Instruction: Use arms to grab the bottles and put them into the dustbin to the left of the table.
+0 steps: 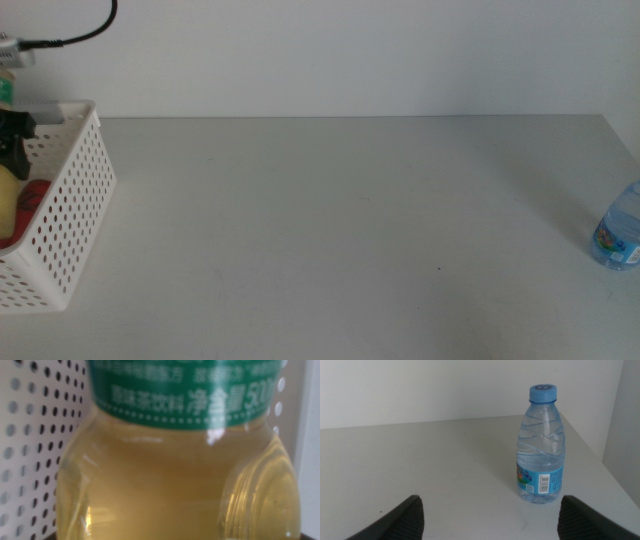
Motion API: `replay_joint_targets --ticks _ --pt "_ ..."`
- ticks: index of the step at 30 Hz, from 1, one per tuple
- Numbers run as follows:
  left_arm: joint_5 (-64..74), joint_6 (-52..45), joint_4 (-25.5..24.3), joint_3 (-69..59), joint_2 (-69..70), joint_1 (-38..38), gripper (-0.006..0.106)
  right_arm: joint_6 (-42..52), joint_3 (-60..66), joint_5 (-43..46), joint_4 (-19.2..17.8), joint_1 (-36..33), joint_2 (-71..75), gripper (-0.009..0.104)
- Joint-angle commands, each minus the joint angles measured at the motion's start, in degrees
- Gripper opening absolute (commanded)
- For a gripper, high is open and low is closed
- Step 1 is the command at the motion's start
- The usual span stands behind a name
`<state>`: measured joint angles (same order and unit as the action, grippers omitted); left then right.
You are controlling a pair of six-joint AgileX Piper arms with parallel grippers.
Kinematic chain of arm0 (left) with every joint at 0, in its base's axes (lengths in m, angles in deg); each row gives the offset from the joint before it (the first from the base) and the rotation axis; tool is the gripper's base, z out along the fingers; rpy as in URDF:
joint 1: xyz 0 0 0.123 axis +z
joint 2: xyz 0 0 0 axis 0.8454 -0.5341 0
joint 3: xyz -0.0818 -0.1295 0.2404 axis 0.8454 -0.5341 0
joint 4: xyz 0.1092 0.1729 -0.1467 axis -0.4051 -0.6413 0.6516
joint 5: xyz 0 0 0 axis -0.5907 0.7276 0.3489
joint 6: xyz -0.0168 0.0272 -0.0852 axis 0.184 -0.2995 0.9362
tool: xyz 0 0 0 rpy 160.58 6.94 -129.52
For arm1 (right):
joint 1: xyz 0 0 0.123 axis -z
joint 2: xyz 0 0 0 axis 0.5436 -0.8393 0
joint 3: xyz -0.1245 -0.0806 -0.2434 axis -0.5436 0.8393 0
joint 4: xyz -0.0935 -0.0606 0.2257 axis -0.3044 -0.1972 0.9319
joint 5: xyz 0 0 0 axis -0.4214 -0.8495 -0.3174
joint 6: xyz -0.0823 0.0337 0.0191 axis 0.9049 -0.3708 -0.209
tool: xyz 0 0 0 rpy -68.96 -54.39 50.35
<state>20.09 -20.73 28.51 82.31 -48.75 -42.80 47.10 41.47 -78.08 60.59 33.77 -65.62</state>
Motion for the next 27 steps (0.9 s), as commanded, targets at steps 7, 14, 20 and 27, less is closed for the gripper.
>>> replay_joint_targets --ticks 7,14,20,27 --pt "1.9 -0.2 0.3 2.4 -3.8 0.1 -0.002 0.2 -0.6 4.6 -0.7 0.4 1.2 0.094" --pt "2.1 -3.5 0.3 2.4 -5.5 0.1 0.018 0.2 -0.6 4.6 -0.7 0.4 1.2 0.094" --pt "1.7 -4.3 -1.1 2.4 -5.5 0.1 0.069 0.2 -0.6 4.6 -0.7 0.4 1.2 0.094" --pt "2.5 -4.3 -1.5 3.5 -4.4 -0.2 0.094 0.2 -0.6 4.6 -0.7 0.4 1.2 0.094"
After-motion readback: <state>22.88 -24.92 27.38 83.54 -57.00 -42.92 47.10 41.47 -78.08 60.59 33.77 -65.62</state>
